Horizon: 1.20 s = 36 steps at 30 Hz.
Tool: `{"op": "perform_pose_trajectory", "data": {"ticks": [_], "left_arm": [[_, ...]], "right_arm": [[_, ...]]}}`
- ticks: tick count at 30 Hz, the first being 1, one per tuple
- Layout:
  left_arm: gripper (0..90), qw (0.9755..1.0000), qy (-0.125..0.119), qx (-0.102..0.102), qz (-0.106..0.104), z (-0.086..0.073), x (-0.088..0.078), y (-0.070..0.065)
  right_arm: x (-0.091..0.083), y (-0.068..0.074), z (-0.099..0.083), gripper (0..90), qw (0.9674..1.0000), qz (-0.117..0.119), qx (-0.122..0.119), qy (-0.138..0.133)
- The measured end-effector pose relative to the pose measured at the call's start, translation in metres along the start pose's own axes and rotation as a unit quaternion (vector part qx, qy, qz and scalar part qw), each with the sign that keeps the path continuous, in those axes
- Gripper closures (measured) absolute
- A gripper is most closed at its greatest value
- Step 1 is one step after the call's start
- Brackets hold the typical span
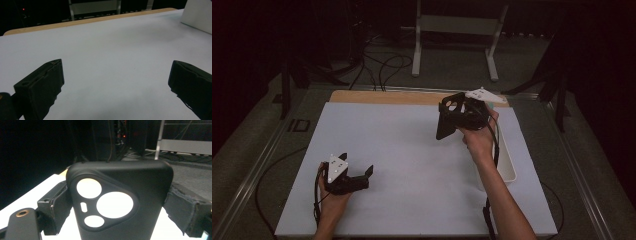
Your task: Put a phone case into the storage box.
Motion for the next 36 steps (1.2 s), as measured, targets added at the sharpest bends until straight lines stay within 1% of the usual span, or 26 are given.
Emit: {"op": "perform_pose_trajectory", "data": {"ticks": [1,5,10,11,12,13,16,20,24,27,30,32,36], "left_arm": [[0.8,1.0,-0.002,-0.006,0.0,0.0,0.0,0.001],[0.8,0.9999,-0.003,-0.01,0.0,0.0,-0.001,0.002],[0.9,0.9999,-0.005,-0.014,0.001,0.001,-0.001,0.003],[0.9,0.9999,-0.005,-0.014,0.001,0.001,-0.001,0.003],[0.9,0.9999,-0.005,-0.014,0.001,0.001,-0.001,0.003],[0.9,0.9997,-0.008,-0.024,-0.003,0.001,-0.001,0.004],[0.9,0.9994,-0.011,-0.033,-0.004,0.001,-0.002,0.006],[0.9,0.9992,-0.013,-0.037,-0.002,0.001,-0.003,0.008],[1.0,0.9993,-0.013,-0.036,-0.002,0.001,-0.003,0.007],[1.0,0.9993,-0.014,-0.035,-0.004,0.002,-0.003,0.006],[1.0,0.9993,-0.014,-0.035,-0.004,0.002,-0.003,0.006],[1.0,0.9993,-0.014,-0.035,-0.003,0.002,-0.003,0.006],[1.1,0.9994,-0.015,-0.033,-0.003,0.002,-0.003,0.005]], "right_arm": [[0.0,-0.01,0.004,13.2,0.9999,-0.013,-0.001,-0.003],[-0.002,-0.026,0.009,13.2,0.9994,-0.035,0.002,-0.005],[-0.007,-0.05,0.014,13.2,0.9975,-0.07,0.006,-0.008],[-0.007,-0.05,0.014,13.2,0.9975,-0.07,0.006,-0.008],[-0.009,-0.054,0.016,13.2,0.9971,-0.075,0.009,-0.01],[-0.014,-0.065,0.019,13.2,0.9957,-0.09,0.016,-0.015],[-0.02,-0.078,0.023,13.3,0.9936,-0.109,0.021,-0.021],[-0.026,-0.095,0.024,13.3,0.9904,-0.132,0.033,-0.024],[-0.027,-0.107,0.02,13.3,0.9882,-0.146,0.042,-0.017],[-0.024,-0.114,0.015,13.3,0.9864,-0.159,0.043,-0.008],[-0.022,-0.122,0.008,13.2,0.9847,-0.166,0.054,-0.002],[-0.018,-0.127,0.003,13.2,0.9835,-0.17,0.062,0.005],[-0.009,-0.132,-0.01,13.0,0.9816,-0.177,0.067,0.024]]}}
Point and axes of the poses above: each handheld gripper's, and its own axes: x roughly forward along the jaws, z roughly out of its top, y roughly to its left, the point moved 6 cm from there along x, roughly forward along the jaws, and after that the axes turned 7 degrees about y, right-handed, at the moved point
